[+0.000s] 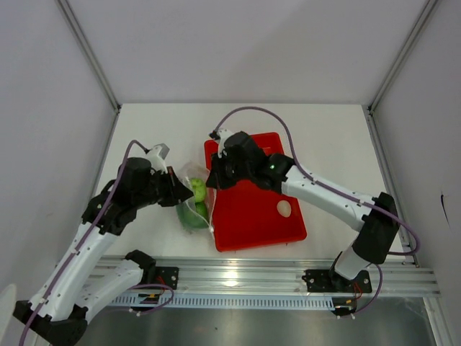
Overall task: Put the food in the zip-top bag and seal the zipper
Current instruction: Adjust the zipper food storage bag at the center of the board.
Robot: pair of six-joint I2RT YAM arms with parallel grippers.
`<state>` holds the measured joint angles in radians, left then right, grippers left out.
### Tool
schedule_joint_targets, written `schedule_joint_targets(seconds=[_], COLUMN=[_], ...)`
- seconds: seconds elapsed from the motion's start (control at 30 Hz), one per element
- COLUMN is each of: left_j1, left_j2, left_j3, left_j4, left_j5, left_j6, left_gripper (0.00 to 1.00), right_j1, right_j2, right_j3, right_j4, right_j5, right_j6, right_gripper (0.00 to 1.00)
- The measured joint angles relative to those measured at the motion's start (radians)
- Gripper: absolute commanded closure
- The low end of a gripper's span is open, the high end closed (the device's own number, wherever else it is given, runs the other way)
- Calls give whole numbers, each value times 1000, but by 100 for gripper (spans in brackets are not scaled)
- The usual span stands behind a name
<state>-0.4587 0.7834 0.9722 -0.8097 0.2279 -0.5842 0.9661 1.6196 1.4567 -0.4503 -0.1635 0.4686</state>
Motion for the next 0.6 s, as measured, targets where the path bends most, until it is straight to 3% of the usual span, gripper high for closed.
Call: schedule_joint_targets(seconds=[0.17, 0.53, 0.6], left_j1=[0, 0, 0], left_j2=[-51, -35, -46], left_j3=[22, 4, 33], left_j4=[-2, -63, -69], left_j5=[-50, -123, -132], left_j6=[-3, -6, 1], left_gripper=[100, 99, 100], right_j1=[2, 2, 2], right_j2=[3, 146, 145], right_j3=[159, 133, 135], right_j4=[-70, -130, -136], right_j5=[-23, -53, -45], right_j6=[-11, -14, -20], right_gripper=[100, 100, 96])
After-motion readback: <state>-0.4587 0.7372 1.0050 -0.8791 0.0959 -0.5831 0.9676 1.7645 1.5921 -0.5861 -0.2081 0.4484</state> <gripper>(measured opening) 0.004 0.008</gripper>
